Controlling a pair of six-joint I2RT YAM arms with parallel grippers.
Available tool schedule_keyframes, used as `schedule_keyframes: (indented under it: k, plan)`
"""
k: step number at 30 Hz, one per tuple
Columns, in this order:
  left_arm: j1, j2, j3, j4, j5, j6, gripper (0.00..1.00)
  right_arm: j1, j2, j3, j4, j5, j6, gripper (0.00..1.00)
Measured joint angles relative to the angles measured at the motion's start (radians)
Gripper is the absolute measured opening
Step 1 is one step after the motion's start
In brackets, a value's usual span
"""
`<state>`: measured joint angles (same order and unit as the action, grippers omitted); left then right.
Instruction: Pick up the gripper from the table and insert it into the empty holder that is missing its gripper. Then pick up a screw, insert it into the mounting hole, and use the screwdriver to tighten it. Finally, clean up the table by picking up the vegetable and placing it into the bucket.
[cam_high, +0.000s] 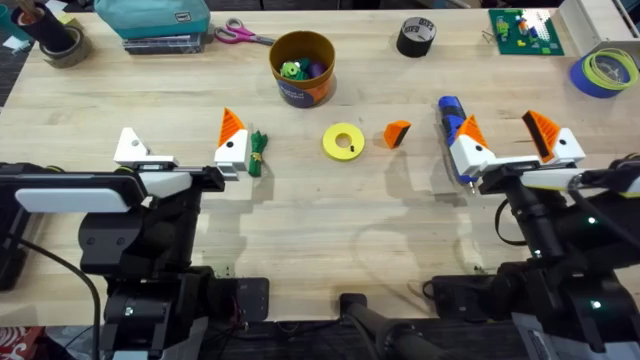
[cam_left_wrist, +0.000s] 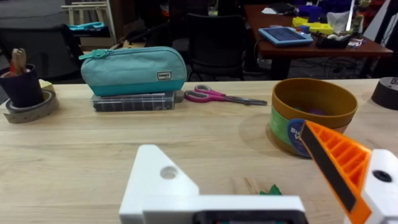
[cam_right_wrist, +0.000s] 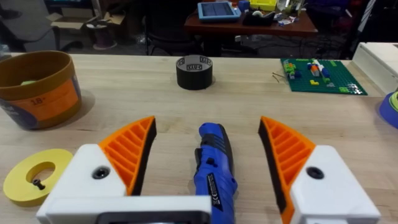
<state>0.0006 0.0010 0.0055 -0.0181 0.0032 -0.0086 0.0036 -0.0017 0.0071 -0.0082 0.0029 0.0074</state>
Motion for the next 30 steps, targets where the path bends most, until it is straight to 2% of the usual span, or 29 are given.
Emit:
schedule_keyframes:
  k: [11,16,19,21,25,30]
  plan:
    - [0.0,0.0,0.0,0.001,0.0,0.0,0.986,0.0,0.0,0.0,0.003,0.002,0.0,0.994]
    - [0.0,0.0,0.001,0.054,0.0,-0.01,0.986,0.0,0.0,0.003,0.071,0.004,-0.012,0.997]
    - [0.0,0.0,0.031,0.006,0.0,-0.021,0.985,0.0,0.0,0.037,0.057,0.004,-0.015,0.997]
    - [0.0,0.002,0.088,-0.079,0.001,-0.025,0.985,0.0,0.003,0.091,0.043,0.004,-0.015,0.997]
    - [0.0,0.052,0.271,-0.236,0.0,-0.03,0.986,0.0,0.006,0.268,-0.066,0.003,-0.016,0.997]
    - [0.0,0.232,0.542,-0.426,0.001,-0.031,0.985,0.0,0.095,0.539,-0.318,0.003,-0.016,0.997]
